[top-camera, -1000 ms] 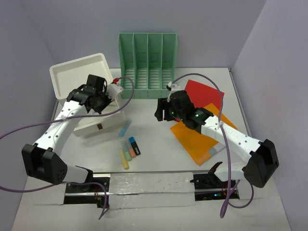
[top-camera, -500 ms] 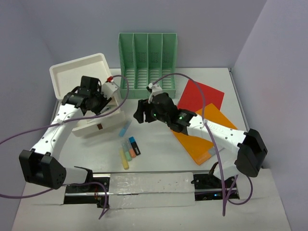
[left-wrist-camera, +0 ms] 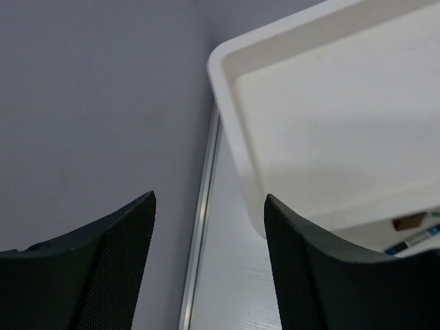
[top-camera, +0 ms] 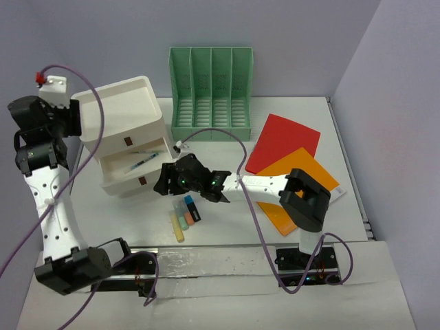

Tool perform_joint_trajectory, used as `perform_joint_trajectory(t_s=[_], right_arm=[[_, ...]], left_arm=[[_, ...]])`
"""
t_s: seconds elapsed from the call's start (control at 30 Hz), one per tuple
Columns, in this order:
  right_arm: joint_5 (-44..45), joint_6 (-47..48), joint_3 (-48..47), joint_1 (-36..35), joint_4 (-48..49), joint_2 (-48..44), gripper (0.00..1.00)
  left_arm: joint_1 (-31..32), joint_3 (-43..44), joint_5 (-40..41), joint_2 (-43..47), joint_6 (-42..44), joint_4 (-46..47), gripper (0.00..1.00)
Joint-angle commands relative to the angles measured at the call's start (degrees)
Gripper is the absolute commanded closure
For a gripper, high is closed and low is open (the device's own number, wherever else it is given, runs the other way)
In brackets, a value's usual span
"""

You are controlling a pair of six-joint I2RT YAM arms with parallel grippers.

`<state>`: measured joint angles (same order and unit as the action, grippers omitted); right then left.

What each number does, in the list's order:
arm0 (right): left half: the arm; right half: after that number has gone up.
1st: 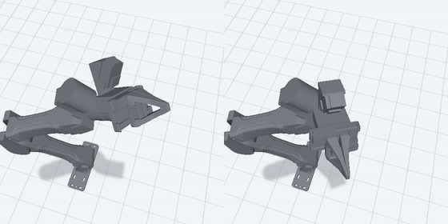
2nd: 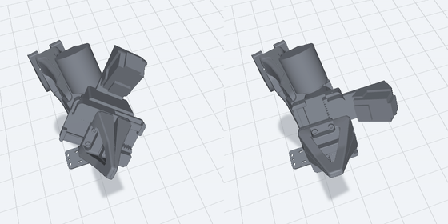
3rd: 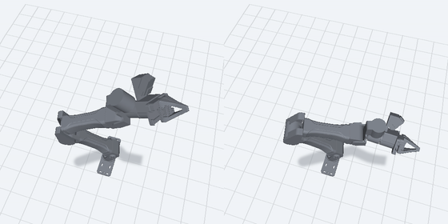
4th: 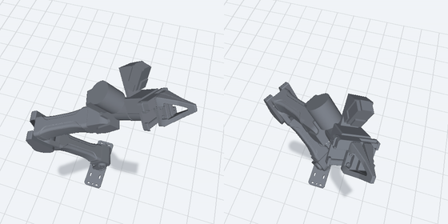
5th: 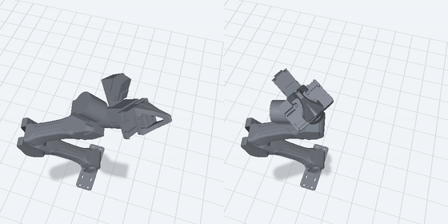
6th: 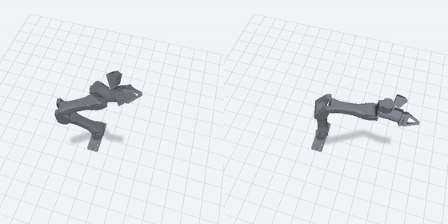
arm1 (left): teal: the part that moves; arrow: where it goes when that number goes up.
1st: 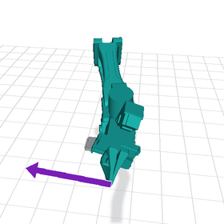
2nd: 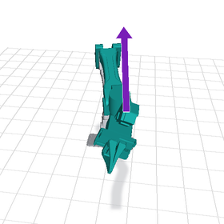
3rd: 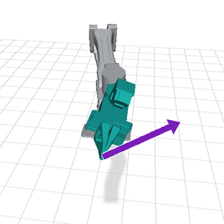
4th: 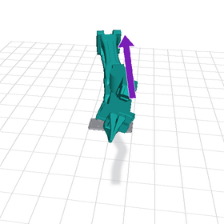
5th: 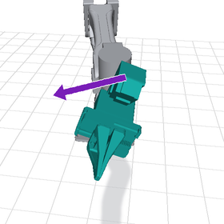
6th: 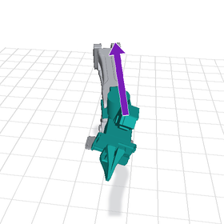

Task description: Organize the desk

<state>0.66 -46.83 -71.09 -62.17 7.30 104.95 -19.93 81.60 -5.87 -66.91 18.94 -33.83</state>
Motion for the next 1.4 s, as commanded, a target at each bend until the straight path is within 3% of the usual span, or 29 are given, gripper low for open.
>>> perform_joint_trajectory(t_s=[0.0, 0.1, 0.33, 0.5, 0.63, 0.83, 0.97, 1.17, 1.37], right_arm=[[0.3, -4.2, -5.5, -0.7, 6.2, 3.1, 0.36], [1.8, -3.2, -10.4, -0.4, 4.0, 6.4, 0.36], [-1.7, -6.6, -16.0, 3.7, 5.0, 13.6, 0.37], [0.6, -2.5, -22.6, 5.7, 3.5, 16.1, 0.37], [4.5, 3.4, -29.9, 6.4, 4.0, 18.9, 0.37], [5.7, 5.6, -32.9, 6.6, 6.9, 22.9, 0.38], [6.1, 6.0, -28.8, 6.7, 8.0, 20.4, 0.38], [6.4, 6.8, -23.4, 6.5, 9.8, 16.9, 0.38], [6.1, 6.1, -22.9, 6.1, 8.9, 16.6, 0.39]], left_arm=[[-10.5, 1.4, -10.0, -7.1, -8.5, 1.1, 0.31], [-12.2, -0.5, -16.0, -9.6, -11.0, 1.9, 0.34], [-12.2, -4.5, -18.9, -9.3, -14.9, 6.6, 0.34], [-12.2, -4.0, -19.9, -10.6, -14.7, 6.5, 0.34], [-12.1, -4.1, -25.2, -11.3, -15.8, 7.7, 0.36], [-12.0, -3.9, -27.8, -11.9, -16.4, 9.3, 0.37], [-12.0, -0.2, -27.7, -13.8, -15.2, 7.2, 0.37], [-11.3, 13.3, -21.2, -19.3, -20.7, 6.5, 0.34], [-5.0, 22.4, -8.2, -28.5, -19.6, 4.2, 0.28]])
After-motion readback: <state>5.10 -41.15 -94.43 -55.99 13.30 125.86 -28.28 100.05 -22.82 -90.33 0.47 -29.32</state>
